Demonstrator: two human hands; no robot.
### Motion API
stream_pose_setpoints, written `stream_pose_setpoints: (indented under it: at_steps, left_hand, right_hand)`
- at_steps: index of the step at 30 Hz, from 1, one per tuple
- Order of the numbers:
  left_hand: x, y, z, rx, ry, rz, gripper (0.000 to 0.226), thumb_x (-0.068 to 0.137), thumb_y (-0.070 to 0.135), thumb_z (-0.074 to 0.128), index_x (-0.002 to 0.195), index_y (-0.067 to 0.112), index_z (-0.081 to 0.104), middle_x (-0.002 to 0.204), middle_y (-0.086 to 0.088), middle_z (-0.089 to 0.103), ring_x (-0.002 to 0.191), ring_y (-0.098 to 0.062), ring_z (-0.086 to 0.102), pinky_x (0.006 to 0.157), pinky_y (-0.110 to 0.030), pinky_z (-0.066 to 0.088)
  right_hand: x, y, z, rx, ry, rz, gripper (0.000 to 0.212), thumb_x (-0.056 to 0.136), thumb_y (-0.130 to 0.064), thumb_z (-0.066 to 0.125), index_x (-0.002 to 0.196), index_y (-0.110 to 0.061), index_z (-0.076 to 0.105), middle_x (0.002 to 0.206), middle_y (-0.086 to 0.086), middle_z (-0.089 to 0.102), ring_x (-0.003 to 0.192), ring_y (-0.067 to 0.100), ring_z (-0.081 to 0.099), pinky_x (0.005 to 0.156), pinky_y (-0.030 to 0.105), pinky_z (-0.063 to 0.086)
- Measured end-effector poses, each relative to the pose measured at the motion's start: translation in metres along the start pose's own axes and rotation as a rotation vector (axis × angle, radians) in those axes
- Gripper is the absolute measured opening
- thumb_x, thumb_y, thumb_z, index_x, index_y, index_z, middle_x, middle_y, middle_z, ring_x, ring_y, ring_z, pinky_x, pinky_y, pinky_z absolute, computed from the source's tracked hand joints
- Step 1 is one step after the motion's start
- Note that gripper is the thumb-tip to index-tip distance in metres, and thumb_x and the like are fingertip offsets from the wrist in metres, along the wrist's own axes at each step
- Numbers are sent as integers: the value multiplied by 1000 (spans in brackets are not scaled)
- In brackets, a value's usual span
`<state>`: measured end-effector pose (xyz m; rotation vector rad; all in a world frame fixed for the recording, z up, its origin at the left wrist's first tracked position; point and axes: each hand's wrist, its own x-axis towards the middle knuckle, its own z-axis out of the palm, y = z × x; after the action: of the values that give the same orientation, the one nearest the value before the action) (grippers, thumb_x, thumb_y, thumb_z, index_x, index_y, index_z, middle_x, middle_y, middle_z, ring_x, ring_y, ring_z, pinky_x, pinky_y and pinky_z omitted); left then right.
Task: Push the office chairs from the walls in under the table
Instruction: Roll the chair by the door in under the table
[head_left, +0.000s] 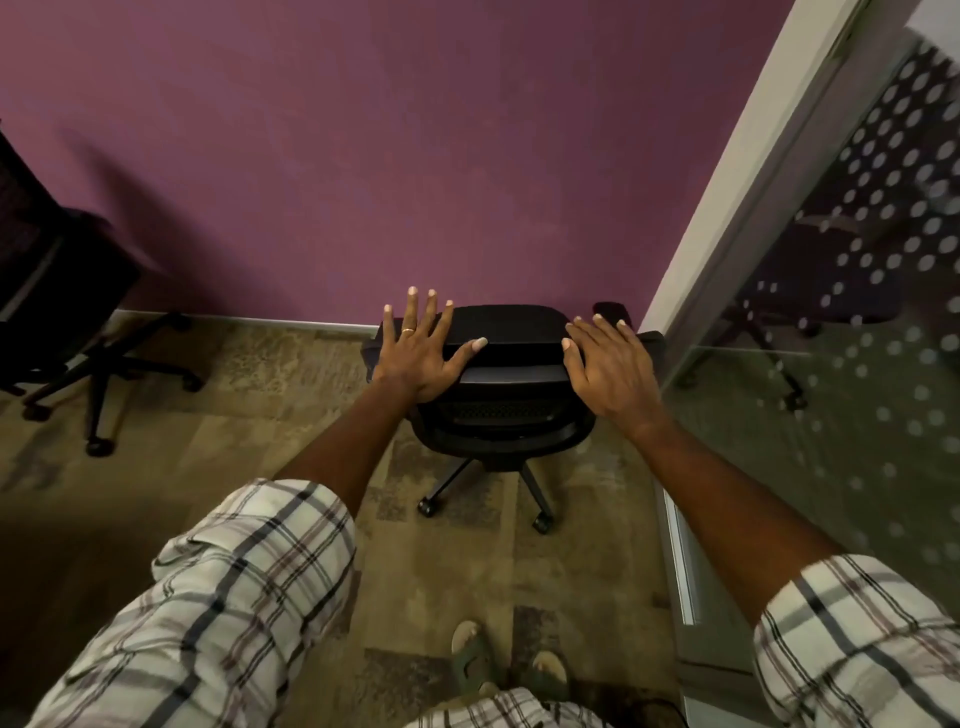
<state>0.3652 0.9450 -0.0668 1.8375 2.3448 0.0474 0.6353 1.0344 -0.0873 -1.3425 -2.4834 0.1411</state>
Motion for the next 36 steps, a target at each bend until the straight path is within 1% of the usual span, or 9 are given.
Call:
stream_pose_setpoints:
  at_steps: [3, 7, 9, 14, 19, 25, 29, 34, 36]
  left_hand:
    - [19, -18, 0, 13, -87, 12, 105, 86, 88, -2, 168, 21, 2, 175, -7, -5, 159, -26, -19, 125, -57, -14]
    - [18, -32, 7, 16, -116, 76, 108, 85, 89, -2, 166, 22, 21, 173, -5, 20, 162, -23, -3, 129, -55, -3]
    - [17, -40, 7, 10, -107, 76, 112, 82, 90, -4, 165, 22, 26, 173, -7, 22, 162, -23, -2, 129, -55, -2]
    - [8, -51, -1, 29, -110, 49, 114, 80, 89, -6, 164, 22, 31, 171, 0, 28, 162, -20, 0, 130, -53, 1]
    - [-25, -55, 12, 31, -149, -22, 117, 77, 89, -10, 167, 19, 21, 173, -2, 19, 162, -19, -3, 129, -50, 0]
    - [-64, -24, 18, -2, -103, -123, 112, 81, 87, -8, 167, 19, 16, 174, -2, 15, 161, -18, -4, 130, -50, 1]
    - [-95, -8, 27, -14, -79, -175, 107, 86, 86, -4, 167, 17, 11, 175, -3, 11, 161, -17, -5, 130, -50, 0]
    - [-143, 13, 41, -76, -10, -316, 108, 90, 89, 2, 166, 12, -9, 174, -4, -5, 159, -14, -12, 129, -54, -5]
    - [-153, 23, 42, -84, -25, -374, 110, 89, 90, 1, 165, 12, -12, 174, -5, -10, 158, -14, -15, 129, -53, -7]
  right_hand:
    - [2, -4, 6, -14, 8, -10, 57, 105, -40, 29, 138, -9, 62, 143, 9, 62, 141, 26, 50, 122, 47, 31]
    - [-4, -16, 10, -27, 29, -13, 55, 104, -38, 30, 141, -11, 60, 146, 7, 60, 143, 23, 48, 123, 44, 31]
    - [-5, -23, 16, -27, 23, -12, 55, 104, -37, 29, 143, -11, 57, 148, 6, 58, 145, 22, 46, 124, 43, 30]
    - [-9, -40, 22, 6, 11, -28, 59, 101, -34, 25, 146, -9, 54, 150, 8, 55, 146, 21, 45, 124, 42, 30]
    - [-28, -50, 21, 11, -49, -93, 64, 100, -35, 20, 150, -7, 48, 155, 10, 49, 150, 22, 39, 126, 44, 28]
    - [-42, -27, 2, -7, -78, -215, 62, 102, -35, 20, 154, -8, 41, 160, 9, 42, 153, 21, 33, 127, 43, 25]
    - [-57, -18, 2, 20, -52, -264, 61, 101, -33, 24, 152, -6, 44, 158, 10, 46, 151, 21, 37, 126, 43, 29]
    - [-66, -9, 8, 55, -74, -371, 59, 100, -32, 29, 150, -8, 48, 156, 8, 48, 149, 19, 40, 125, 41, 30]
    - [-62, -6, 9, 81, -64, -403, 58, 99, -32, 30, 148, -9, 51, 154, 7, 51, 147, 18, 43, 124, 40, 32]
